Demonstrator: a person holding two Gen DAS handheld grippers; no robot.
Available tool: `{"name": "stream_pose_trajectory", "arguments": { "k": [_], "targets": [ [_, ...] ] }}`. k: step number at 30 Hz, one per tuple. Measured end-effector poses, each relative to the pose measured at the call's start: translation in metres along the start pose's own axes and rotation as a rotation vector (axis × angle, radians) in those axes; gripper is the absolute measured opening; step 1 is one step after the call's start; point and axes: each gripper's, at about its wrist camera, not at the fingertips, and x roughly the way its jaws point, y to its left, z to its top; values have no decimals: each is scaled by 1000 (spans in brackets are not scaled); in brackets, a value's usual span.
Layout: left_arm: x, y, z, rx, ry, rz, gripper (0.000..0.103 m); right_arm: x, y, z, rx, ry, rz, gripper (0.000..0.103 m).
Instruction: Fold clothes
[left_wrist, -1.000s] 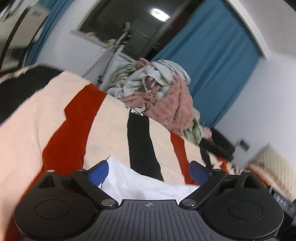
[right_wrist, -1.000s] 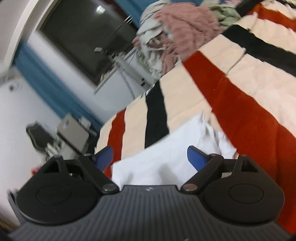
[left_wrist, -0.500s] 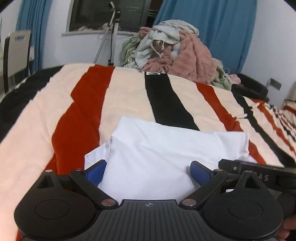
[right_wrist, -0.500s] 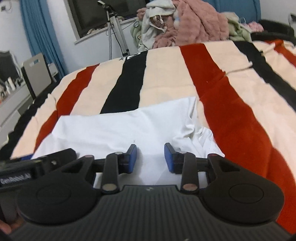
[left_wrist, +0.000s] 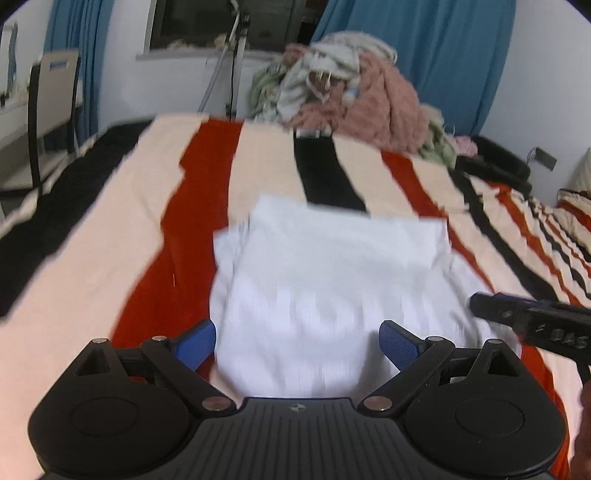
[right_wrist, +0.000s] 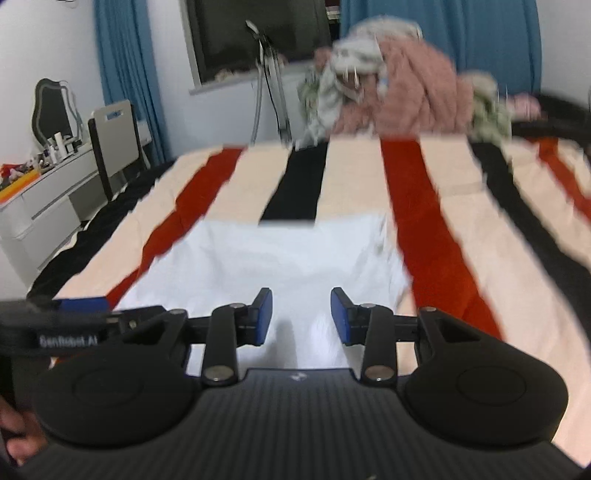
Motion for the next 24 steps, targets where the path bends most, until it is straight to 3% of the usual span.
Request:
{"name": "stream_pose_trajectory", "arguments": {
  "k": [4,8,10,12,14,19,21,22,24],
  "targets": [
    [0,14,-15,-165,68,-72,96,26,-6,-24,16,120,-3,36],
    [-30,30,-25,-290,13,-148,96,24,-7,-28,38,115,0,36],
    [-42,37,-31,-360,-11,-229,97,23,-8,-29,47,112,0,36],
    [-41,46,-37,-464,-6,-328,97,22,-7,-31,40,109,-5,36],
    [-30,53,-41,-563,-6,-375,97,23,-5,-31,37,107,-12,36],
    [21,64,-35,-744,44,-356,89,24,-5,-31,35,105,-18,36],
    [29,62,-34,-747,27,-330,78,23,-5,-32,37,105,-16,36],
    [29,60,-33,-732,18,-304,65,23,-6,-32,40,105,-16,36],
    [28,60,-34,-716,6,-281,51,23,-7,-31,52,103,-12,36]
  ]
}}
